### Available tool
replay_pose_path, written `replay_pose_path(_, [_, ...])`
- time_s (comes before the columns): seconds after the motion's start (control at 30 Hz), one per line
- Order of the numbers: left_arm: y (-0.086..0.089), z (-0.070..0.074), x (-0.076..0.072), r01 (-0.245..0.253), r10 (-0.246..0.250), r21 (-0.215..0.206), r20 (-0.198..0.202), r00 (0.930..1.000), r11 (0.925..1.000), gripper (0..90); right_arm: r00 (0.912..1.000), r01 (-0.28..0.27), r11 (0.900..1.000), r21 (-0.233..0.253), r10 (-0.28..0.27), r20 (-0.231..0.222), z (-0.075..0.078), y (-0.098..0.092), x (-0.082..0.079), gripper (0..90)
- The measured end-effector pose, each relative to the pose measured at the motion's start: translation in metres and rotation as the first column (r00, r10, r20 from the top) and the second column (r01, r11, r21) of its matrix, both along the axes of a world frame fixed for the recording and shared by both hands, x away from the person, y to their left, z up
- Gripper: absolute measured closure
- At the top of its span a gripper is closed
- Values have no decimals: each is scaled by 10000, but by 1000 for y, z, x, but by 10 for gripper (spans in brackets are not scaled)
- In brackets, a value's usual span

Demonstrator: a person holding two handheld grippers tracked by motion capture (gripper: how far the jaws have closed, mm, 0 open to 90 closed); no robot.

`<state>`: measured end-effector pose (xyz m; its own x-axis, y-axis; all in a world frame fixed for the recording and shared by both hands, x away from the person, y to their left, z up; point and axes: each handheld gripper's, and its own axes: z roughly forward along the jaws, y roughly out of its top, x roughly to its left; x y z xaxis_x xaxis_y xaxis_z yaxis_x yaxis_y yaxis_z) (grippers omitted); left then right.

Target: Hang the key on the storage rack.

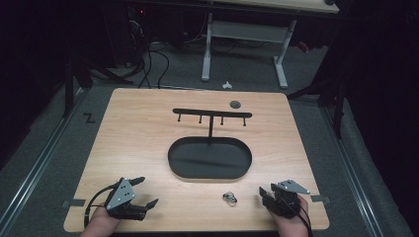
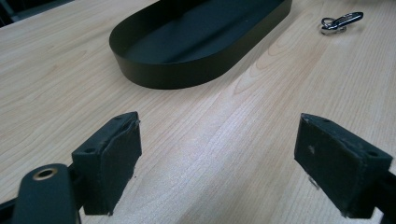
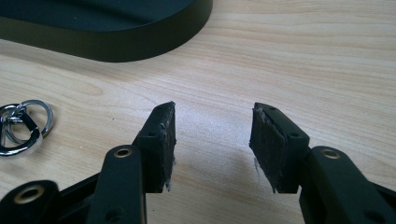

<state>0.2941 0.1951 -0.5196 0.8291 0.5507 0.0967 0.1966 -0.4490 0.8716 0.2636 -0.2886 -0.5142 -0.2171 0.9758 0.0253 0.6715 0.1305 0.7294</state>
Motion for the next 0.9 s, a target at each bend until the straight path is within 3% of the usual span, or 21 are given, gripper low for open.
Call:
replay_pose_path(0.3, [-1, 0, 2, 28, -28, 29, -35, 10000, 10000, 153, 9993, -12, 9996, -291, 23, 383, -3, 1, 0, 453])
replay_pose_path(0.57, [-2, 0, 1, 51, -51, 67, -35, 10000, 10000, 153, 9971, -157, 9998, -138, 167, 740, 0, 0, -1, 390])
replay_pose_path(0.9, [-2, 0, 1, 87, -87, 79, -23, 10000, 9999, 153, 9970, -522, 9980, -365, 541, 546, 0, 8, 0, 360])
